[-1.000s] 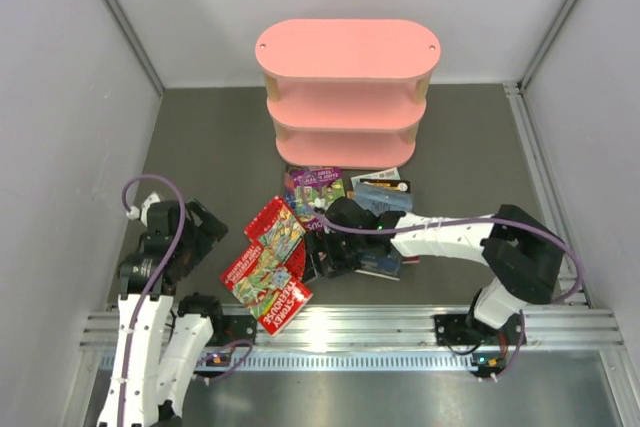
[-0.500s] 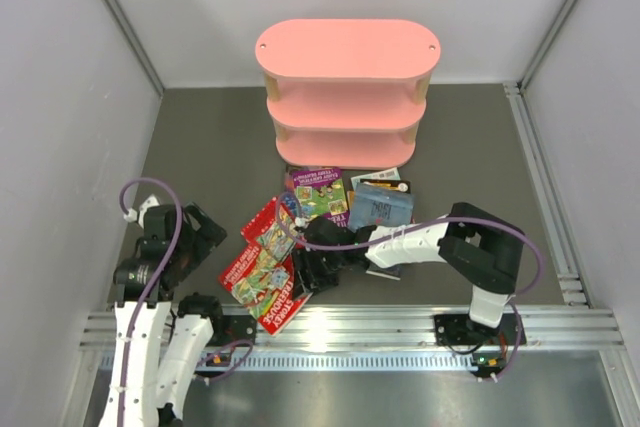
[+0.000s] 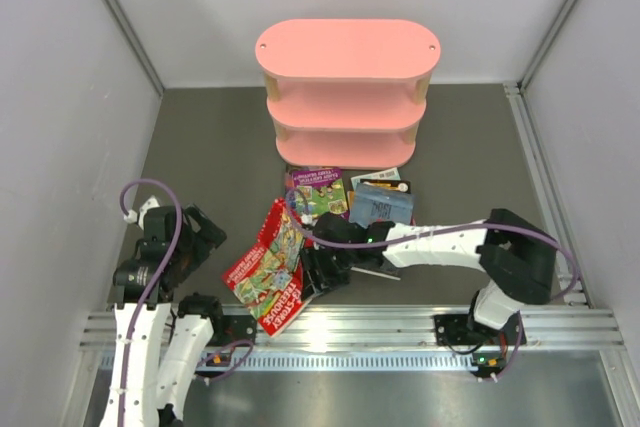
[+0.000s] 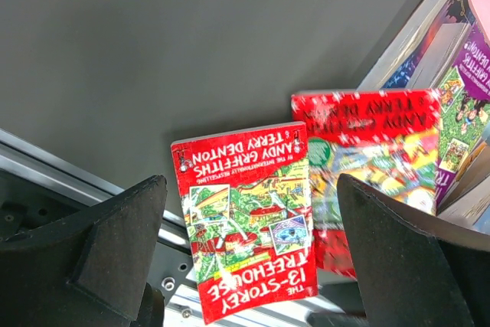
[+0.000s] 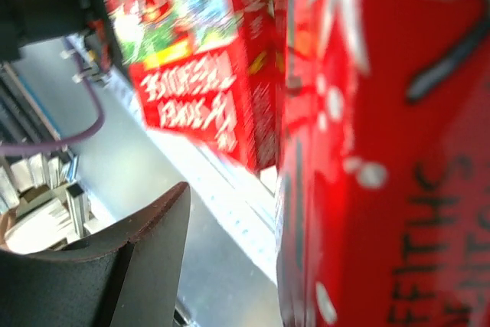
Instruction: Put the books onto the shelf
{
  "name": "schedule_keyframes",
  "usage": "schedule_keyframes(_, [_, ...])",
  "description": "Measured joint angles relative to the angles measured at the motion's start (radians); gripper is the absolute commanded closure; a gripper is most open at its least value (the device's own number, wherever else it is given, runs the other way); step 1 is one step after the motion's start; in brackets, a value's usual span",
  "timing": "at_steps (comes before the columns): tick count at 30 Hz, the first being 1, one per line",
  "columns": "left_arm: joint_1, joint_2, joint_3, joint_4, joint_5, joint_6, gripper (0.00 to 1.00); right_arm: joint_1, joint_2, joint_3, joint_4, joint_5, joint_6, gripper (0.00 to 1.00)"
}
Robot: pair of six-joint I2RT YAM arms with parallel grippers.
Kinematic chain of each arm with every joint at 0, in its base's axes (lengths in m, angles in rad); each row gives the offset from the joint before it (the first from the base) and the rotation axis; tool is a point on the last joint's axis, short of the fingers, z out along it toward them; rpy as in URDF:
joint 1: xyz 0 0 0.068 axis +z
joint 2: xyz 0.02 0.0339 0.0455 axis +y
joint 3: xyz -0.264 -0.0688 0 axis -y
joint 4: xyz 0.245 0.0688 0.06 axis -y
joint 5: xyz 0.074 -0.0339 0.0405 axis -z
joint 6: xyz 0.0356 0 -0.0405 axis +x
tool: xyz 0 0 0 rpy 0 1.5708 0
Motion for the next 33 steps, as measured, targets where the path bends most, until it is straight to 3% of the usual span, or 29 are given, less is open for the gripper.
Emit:
schedule_keyframes(6, [0.0,0.004,-0.009,0.011,-0.004,0.0,0.02,0.001,-0.169,-0.002,-0.099,0.036,-0.011,1.0])
schedule_keyframes(12, [0.0,0.024,-0.017,0.022,-0.003,-0.002,0.02,0.002,-0.185,-0.002,-0.159,0.106,-0.021,1.0])
schedule_keyframes(17, [0.0,0.013,-0.017,0.023,-0.007,-0.002,0.02,0.0,-0.219,0.047,-0.335,0.203,-0.07,1.0])
schedule_keyframes(23, [0.0,-0.006,-0.018,0.024,-0.007,-0.006,0.03,-0.019,-0.249,0.353,-0.533,0.315,-0.159,1.0])
schedule_keyframes(29, [0.0,0.027,-0.018,0.034,-0.007,-0.008,0.03,-0.069,-0.261,0.682,-0.614,0.367,-0.241,1.0])
schedule_keyframes(33, [0.0,0.042,-0.018,0.041,-0.006,-0.008,0.03,-0.211,-0.261,0.863,-0.663,0.323,-0.273,1.0])
